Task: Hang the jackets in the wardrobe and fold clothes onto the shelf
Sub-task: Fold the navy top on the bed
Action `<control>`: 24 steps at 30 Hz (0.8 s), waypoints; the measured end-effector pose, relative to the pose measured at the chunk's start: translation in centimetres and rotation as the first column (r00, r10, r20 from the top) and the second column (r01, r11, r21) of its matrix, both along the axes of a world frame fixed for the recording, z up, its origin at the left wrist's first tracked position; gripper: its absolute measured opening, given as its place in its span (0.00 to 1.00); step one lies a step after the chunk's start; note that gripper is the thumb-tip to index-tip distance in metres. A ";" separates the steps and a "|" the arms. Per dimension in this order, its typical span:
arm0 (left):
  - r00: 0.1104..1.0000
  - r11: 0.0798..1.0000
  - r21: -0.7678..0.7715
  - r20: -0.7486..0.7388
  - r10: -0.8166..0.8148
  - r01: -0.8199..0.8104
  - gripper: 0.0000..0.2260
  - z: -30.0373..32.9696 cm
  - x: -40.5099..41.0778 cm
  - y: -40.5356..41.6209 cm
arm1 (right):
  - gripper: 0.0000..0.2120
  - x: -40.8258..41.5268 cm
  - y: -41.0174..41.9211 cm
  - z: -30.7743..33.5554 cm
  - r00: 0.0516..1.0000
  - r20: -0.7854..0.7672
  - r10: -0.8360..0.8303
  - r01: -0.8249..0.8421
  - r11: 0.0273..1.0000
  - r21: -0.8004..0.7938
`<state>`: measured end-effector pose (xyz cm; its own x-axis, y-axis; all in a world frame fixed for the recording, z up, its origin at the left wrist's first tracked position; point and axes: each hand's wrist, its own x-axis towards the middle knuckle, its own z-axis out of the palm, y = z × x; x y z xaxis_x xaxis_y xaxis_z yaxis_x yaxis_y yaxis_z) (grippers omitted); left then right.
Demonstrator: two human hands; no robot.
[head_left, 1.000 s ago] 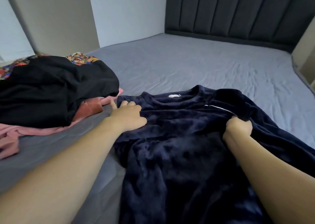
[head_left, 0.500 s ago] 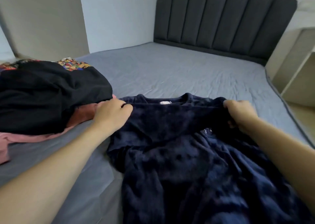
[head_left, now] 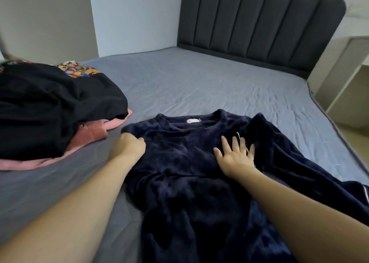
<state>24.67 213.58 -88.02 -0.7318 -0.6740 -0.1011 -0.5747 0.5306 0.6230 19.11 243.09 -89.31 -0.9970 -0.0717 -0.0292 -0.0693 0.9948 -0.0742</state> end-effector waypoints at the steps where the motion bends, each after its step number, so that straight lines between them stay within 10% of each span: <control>1: 0.998 0.997 -0.078 -0.062 -0.004 -0.001 0.20 0.8 -0.4 -0.6 | 0.33 -0.7 -0.1 -0.2 0.999 -0.039 0.006 -0.007 1.000 -0.012; 5: 0.976 0.854 -0.518 -0.203 -0.082 -0.036 0.16 4.5 -0.9 -4.3 | 0.35 -3.3 -1.8 1.3 0.992 -0.118 0.043 -0.049 0.998 -0.045; 9: 0.997 0.841 -0.536 0.005 -0.079 0.070 0.28 2.9 0.2 -2.3 | 0.33 -3.2 -2.6 -0.6 0.991 -0.107 0.080 -0.080 0.997 0.008; 14: 0.859 0.637 -0.608 0.159 -0.487 0.474 0.36 -4.9 6.7 4.1 | 0.32 -3.1 -2.4 -1.6 0.982 -0.155 0.105 -0.111 0.993 -0.032; 20: 0.864 0.764 -0.413 0.317 -0.390 0.496 0.39 -2.8 5.0 1.5 | 0.33 -0.9 0.3 1.2 0.917 -0.390 -0.087 0.056 0.994 -0.091; 24: 0.821 0.748 -0.482 0.551 -0.146 0.457 0.34 -1.3 6.5 0.8 | 0.36 1.1 6.8 2.9 0.954 -0.119 -0.274 0.256 0.955 -0.151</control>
<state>31.19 214.37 -89.36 -0.8744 -0.4623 -0.1472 -0.4426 0.8844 -0.1484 20.21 249.86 -86.37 -0.9743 0.2016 0.1005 0.1766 0.9605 -0.2150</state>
